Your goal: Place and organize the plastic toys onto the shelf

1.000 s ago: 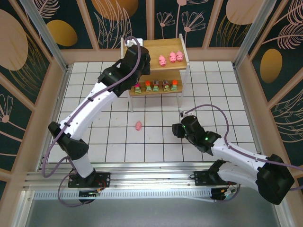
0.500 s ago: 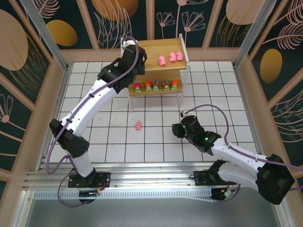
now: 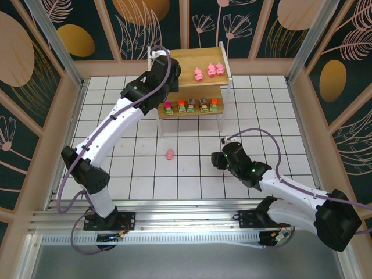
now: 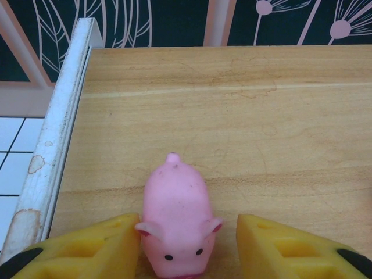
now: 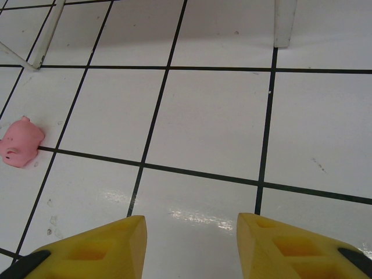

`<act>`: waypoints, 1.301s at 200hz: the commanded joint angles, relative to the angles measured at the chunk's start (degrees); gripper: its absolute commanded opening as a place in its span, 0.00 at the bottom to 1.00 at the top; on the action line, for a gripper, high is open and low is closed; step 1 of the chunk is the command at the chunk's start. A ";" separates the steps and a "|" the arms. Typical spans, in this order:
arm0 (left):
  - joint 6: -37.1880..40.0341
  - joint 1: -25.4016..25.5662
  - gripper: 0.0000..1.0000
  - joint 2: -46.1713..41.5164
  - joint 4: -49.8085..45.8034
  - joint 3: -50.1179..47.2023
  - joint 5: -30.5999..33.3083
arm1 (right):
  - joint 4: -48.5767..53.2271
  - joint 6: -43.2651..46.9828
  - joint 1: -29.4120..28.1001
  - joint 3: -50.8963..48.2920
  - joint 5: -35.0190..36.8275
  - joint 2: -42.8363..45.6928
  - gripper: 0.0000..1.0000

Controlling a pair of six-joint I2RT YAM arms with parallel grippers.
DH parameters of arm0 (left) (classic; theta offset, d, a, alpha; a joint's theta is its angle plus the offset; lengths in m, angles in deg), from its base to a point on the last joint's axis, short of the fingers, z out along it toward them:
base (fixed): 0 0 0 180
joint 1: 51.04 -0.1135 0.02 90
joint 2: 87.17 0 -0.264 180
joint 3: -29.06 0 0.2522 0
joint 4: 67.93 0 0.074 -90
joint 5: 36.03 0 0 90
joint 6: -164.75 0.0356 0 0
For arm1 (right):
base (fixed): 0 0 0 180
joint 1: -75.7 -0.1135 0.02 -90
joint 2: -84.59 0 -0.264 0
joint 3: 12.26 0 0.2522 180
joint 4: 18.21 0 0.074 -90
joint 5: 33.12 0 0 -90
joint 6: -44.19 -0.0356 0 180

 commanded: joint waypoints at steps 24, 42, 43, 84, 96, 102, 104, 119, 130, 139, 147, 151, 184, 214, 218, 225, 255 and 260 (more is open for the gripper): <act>0.12 -0.45 0.52 -0.28 1.71 -0.31 0.19 | -0.57 -0.60 0.04 0.31 -0.17 0.11 0.46; 0.33 -0.45 0.53 -1.11 2.25 -0.51 0.47 | -0.29 -0.56 0.04 0.83 -0.08 -0.01 0.46; 0.34 -0.45 0.53 -1.20 2.31 -0.56 0.48 | -0.27 -0.54 0.04 0.84 -0.08 0.03 0.46; 1.38 -0.18 0.54 -4.82 4.79 -3.61 0.93 | 0.41 -0.77 -0.14 1.73 0.00 0.19 0.47; 1.77 0.11 0.54 -5.76 5.68 -4.57 1.01 | 0.54 -0.93 -0.37 2.03 0.01 0.19 0.47; 2.09 0.32 0.54 -6.25 6.27 -5.19 0.81 | 0.64 -1.04 -0.56 2.21 0.09 0.17 0.47; 2.14 0.36 0.54 -6.45 6.55 -5.39 0.73 | 0.66 -1.11 -0.68 2.25 0.10 0.15 0.47; 3.23 1.01 0.55 -7.97 8.54 -7.19 0.66 | 0.90 -1.35 -1.42 2.85 0.74 0.10 0.48; 4.08 1.59 0.56 -8.88 9.70 -8.23 0.84 | 1.07 -1.52 -1.99 3.34 1.19 -0.12 0.49; 4.55 1.87 0.57 -9.58 10.44 -8.90 1.06 | 1.20 -1.78 -2.39 3.72 1.47 -0.35 0.50; 4.91 2.14 0.57 -9.97 10.74 -9.17 0.94 | 1.34 -1.96 -2.86 4.15 1.72 -0.63 0.50; 5.00 2.17 0.57 -10.20 10.83 -9.29 0.95 | 1.43 -2.05 -3.06 4.39 1.85 -0.74 0.50; 6.03 2.70 0.58 -12.41 11.71 -10.75 0.68 | 1.78 -3.10 -5.84 6.81 3.31 -2.59 0.52; 6.71 2.72 0.58 -16.22 13.75 -14.84 0.76 | 2.28 -4.53 -9.23 9.68 5.50 -5.74 0.53; 6.76 2.72 0.58 -16.90 14.00 -15.54 0.84 | 2.43 -4.78 -9.74 10.15 5.94 -6.35 0.53; 7.13 2.71 0.58 -18.08 14.52 -16.87 0.94 | 2.76 -5.22 -10.40 11.03 6.68 -7.19 0.53; 8.67 2.74 0.58 -24.10 17.50 -24.92 0.51 | 3.11 -6.78 -12.97 14.07 7.92 -11.47 0.55; 8.84 2.71 0.58 -25.40 18.39 -26.79 0.35 | 3.17 -6.92 -13.32 14.66 8.01 -12.26 0.55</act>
